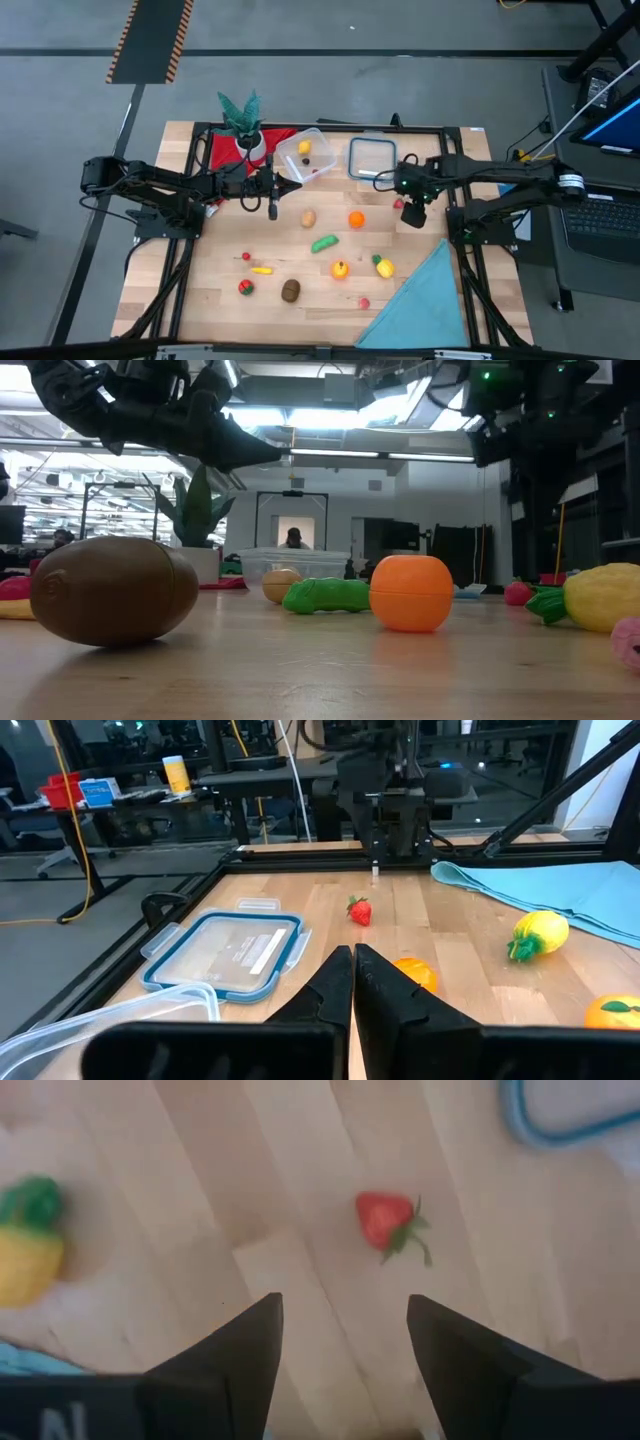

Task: Pick and placing Produce into tupperware
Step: Put the strawberry into the transparent bin

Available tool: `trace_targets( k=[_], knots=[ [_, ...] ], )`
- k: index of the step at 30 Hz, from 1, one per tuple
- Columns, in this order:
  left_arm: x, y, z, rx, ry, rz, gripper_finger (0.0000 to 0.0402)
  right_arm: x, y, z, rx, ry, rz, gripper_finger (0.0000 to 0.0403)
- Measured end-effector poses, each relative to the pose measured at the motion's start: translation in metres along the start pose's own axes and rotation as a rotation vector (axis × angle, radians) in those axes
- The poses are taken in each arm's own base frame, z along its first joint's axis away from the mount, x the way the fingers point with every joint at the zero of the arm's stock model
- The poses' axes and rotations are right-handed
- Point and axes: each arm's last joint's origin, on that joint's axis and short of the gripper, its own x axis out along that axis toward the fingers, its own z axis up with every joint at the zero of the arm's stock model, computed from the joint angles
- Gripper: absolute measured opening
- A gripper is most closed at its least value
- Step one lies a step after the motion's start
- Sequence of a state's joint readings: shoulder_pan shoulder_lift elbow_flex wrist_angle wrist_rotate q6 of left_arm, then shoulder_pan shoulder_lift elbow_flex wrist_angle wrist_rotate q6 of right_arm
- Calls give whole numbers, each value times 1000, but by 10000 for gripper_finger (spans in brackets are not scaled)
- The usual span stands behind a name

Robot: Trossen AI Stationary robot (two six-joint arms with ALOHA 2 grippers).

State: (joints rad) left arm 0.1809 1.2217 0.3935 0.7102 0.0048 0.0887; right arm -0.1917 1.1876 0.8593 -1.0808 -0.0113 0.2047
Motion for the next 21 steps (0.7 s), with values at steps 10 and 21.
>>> trace_targets(
  k=[10,21],
  knots=[
    [0,0,-2,0,16,-2,13,19,0,10,-13,71,-88,217],
    [0,0,-2,0,24,-2,38,31,-10,19,-37,94,-199,217]
  ],
)
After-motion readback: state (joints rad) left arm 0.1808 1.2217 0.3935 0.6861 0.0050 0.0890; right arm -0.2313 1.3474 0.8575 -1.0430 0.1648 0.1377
